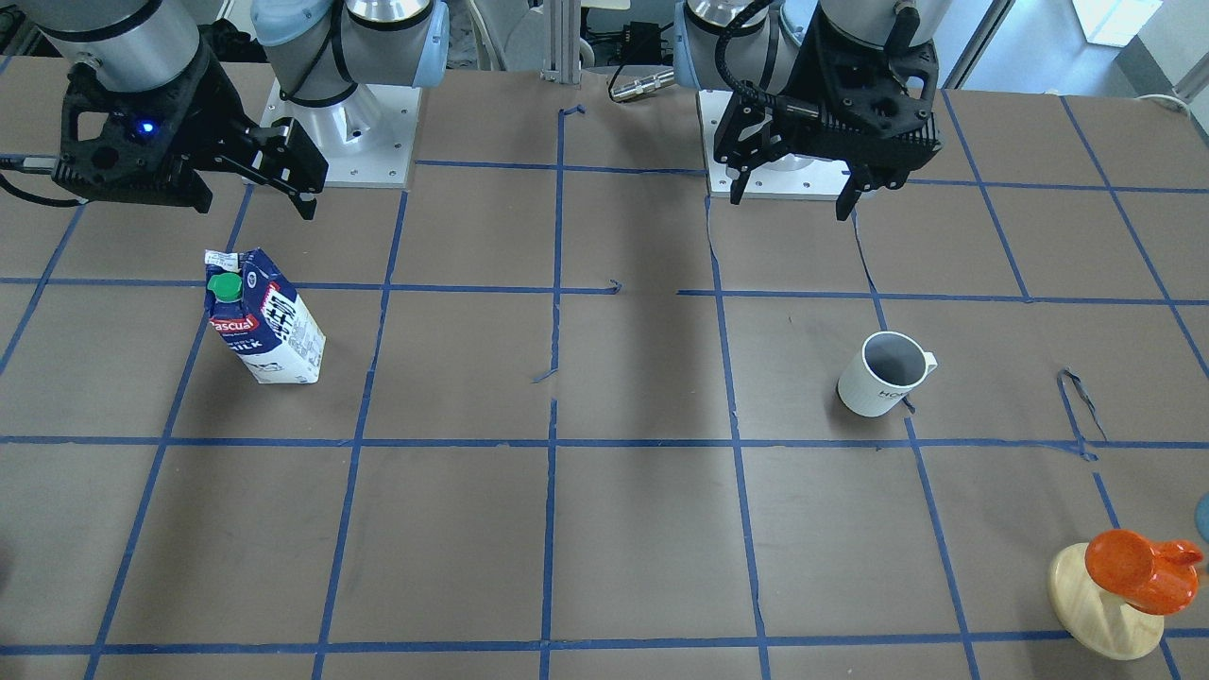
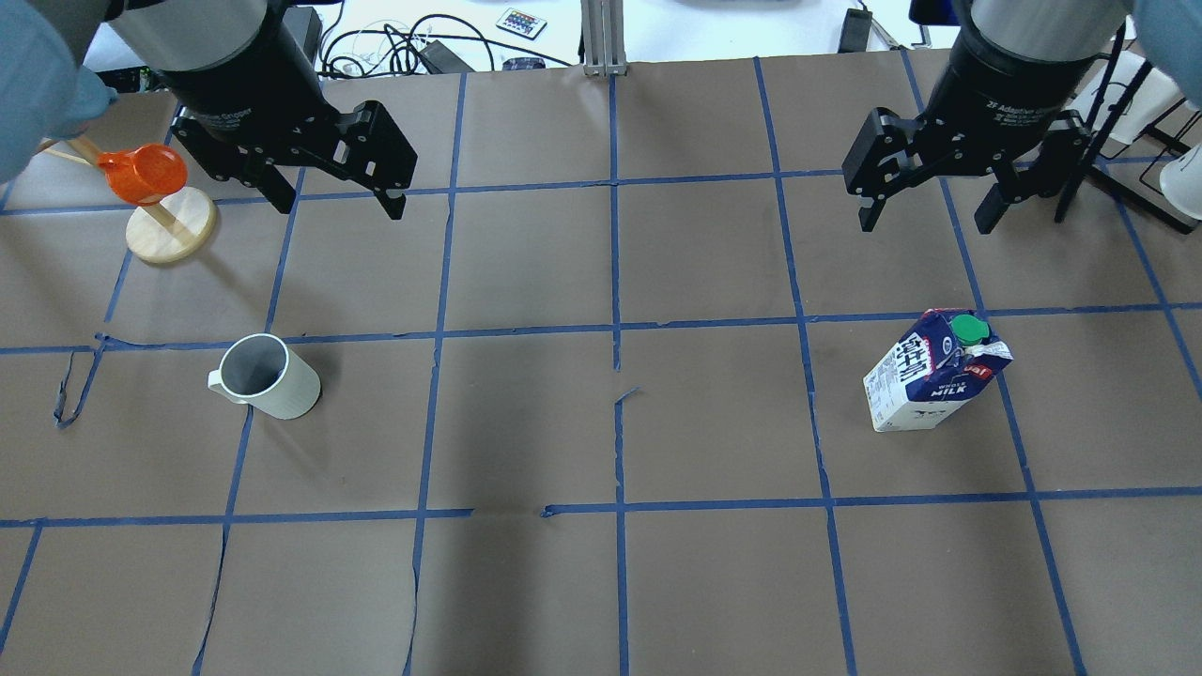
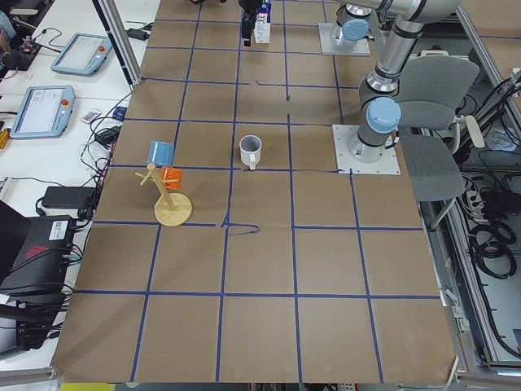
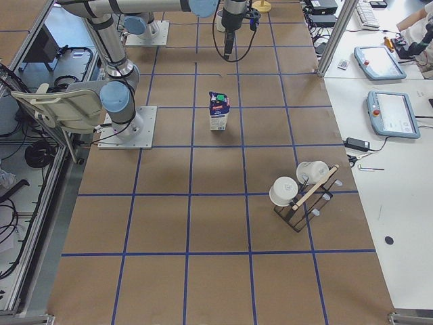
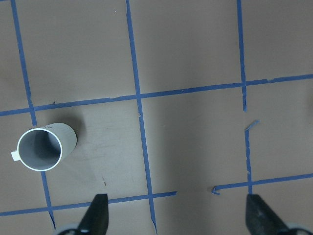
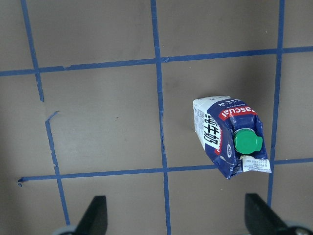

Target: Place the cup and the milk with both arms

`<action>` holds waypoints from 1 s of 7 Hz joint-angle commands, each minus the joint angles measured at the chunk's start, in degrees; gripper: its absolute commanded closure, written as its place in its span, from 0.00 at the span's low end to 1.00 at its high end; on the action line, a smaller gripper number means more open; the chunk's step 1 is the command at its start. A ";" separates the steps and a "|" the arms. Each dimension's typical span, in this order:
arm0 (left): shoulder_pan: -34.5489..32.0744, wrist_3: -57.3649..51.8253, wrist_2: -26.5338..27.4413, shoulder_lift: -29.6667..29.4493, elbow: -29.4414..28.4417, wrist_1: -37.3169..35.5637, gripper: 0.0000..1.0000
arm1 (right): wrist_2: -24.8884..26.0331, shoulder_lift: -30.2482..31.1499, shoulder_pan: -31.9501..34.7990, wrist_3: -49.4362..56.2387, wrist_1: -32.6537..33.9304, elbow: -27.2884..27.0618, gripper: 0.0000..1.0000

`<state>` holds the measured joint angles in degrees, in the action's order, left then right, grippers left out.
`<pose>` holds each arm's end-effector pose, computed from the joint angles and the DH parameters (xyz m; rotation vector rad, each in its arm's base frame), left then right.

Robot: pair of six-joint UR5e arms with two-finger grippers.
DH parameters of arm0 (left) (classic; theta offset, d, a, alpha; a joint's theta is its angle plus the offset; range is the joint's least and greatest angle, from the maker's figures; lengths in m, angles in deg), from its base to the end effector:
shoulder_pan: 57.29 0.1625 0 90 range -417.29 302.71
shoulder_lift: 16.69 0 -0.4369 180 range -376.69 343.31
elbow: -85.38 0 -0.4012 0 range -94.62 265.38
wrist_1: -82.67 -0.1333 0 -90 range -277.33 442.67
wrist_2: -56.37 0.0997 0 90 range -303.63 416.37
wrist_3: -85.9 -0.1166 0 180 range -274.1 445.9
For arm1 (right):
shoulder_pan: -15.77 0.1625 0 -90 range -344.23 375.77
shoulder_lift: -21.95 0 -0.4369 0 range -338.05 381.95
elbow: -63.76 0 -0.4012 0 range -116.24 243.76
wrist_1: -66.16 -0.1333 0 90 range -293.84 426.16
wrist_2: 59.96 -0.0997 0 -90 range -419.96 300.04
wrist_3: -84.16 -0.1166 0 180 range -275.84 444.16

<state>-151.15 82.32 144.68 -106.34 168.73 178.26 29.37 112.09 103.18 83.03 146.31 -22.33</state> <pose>-0.1700 -0.4877 0.5342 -0.2025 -3.1052 0.0382 0.1125 -0.4921 0.5017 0.1023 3.1230 0.1580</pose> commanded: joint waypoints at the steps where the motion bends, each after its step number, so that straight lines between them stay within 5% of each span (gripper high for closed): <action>1: 0.17 -0.29 -0.07 0.00 0.06 -0.05 0.00 | -0.29 -0.40 -0.57 0.34 0.00 -0.29 0.00; 7: 0.35 -0.29 -0.16 0.08 0.15 -0.05 0.00 | 0.93 -0.40 -0.40 -0.01 7.61 0.06 0.00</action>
<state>-150.84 82.03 144.53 -106.33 168.88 178.24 30.15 111.69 102.75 83.04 150.55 -22.07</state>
